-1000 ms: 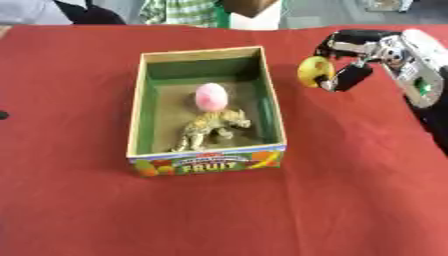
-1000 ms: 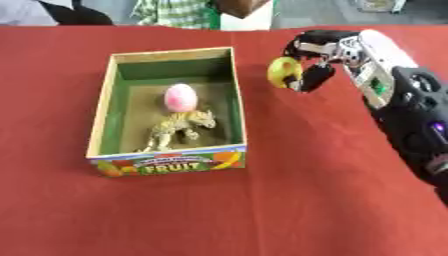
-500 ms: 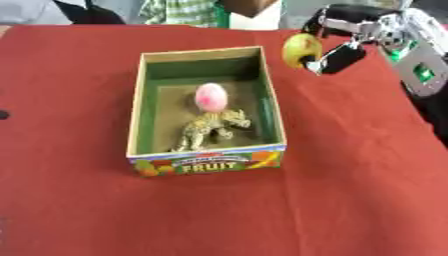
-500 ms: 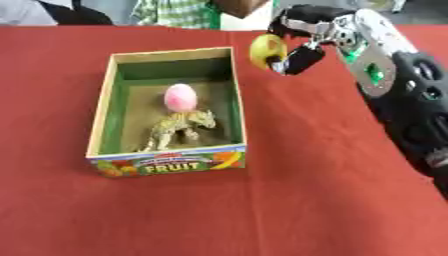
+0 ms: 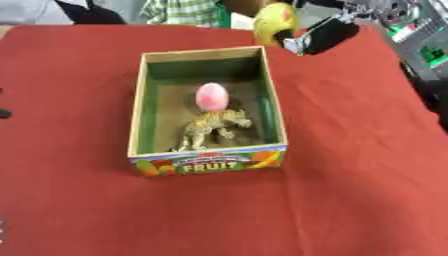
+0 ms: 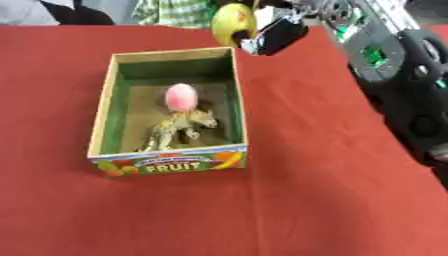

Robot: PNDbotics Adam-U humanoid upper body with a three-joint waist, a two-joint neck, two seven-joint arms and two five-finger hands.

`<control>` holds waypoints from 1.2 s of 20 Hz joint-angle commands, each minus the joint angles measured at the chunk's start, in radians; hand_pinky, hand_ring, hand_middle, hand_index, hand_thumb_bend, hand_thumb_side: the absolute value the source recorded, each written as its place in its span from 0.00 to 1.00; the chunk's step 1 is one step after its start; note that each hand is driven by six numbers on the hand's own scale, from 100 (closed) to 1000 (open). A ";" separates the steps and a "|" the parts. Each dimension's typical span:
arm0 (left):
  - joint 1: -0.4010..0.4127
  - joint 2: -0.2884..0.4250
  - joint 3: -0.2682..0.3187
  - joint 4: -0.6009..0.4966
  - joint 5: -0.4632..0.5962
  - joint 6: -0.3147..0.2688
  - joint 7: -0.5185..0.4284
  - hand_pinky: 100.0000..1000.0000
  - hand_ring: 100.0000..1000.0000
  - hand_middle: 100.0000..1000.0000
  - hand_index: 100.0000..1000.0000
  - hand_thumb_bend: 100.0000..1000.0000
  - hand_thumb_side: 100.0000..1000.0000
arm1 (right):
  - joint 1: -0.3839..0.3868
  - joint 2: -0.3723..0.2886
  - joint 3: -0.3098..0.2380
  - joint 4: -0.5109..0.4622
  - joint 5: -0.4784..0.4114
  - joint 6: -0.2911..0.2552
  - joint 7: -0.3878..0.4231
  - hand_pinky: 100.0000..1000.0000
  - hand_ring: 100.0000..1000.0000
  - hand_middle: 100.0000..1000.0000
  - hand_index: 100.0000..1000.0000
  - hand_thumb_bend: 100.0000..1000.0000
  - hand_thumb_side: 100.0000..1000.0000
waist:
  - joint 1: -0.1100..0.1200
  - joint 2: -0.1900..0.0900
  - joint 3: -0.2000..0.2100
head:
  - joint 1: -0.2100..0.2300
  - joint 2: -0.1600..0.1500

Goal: Pick up objects on the table and place them in the box.

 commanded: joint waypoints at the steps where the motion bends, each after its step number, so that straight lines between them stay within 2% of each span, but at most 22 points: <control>1: -0.011 0.010 0.003 -0.015 0.001 -0.001 -0.004 0.43 0.61 0.64 0.67 0.00 0.79 | -0.032 0.019 0.006 -0.027 -0.015 0.010 0.022 0.72 0.75 0.49 0.65 0.00 0.23 | 0.004 -0.013 0.004 | -0.010 -0.001; 9: -0.017 0.006 0.001 -0.015 0.003 -0.003 -0.006 0.43 0.61 0.64 0.67 0.00 0.79 | -0.038 0.098 0.024 0.055 0.019 0.022 0.055 0.72 0.75 0.48 0.64 0.00 0.23 | 0.010 0.001 0.012 | -0.023 -0.014; 17: -0.018 0.004 0.000 -0.015 0.004 -0.004 -0.007 0.43 0.61 0.64 0.67 0.00 0.79 | -0.038 0.133 0.060 0.123 0.059 -0.006 0.094 0.72 0.76 0.50 0.65 0.00 0.24 | 0.010 0.004 0.013 | -0.030 -0.021; 19: -0.018 0.003 0.000 -0.015 0.004 -0.004 -0.007 0.43 0.61 0.64 0.67 0.00 0.79 | -0.038 0.140 0.064 0.141 0.069 -0.011 0.100 0.73 0.75 0.49 0.64 0.00 0.29 | 0.010 0.004 0.014 | -0.031 -0.023; 21: -0.018 0.003 0.000 -0.015 0.004 -0.004 -0.006 0.43 0.61 0.65 0.67 0.00 0.79 | -0.040 0.149 0.063 0.159 0.074 -0.008 0.104 0.74 0.76 0.52 0.68 0.00 0.37 | 0.010 0.003 0.014 | -0.032 -0.023; 24: -0.018 0.002 0.000 -0.015 0.005 -0.004 -0.006 0.43 0.61 0.65 0.67 0.00 0.79 | -0.044 0.162 0.060 0.187 0.076 -0.013 0.141 0.77 0.80 0.61 0.75 0.00 0.64 | 0.008 0.002 0.014 | -0.033 -0.022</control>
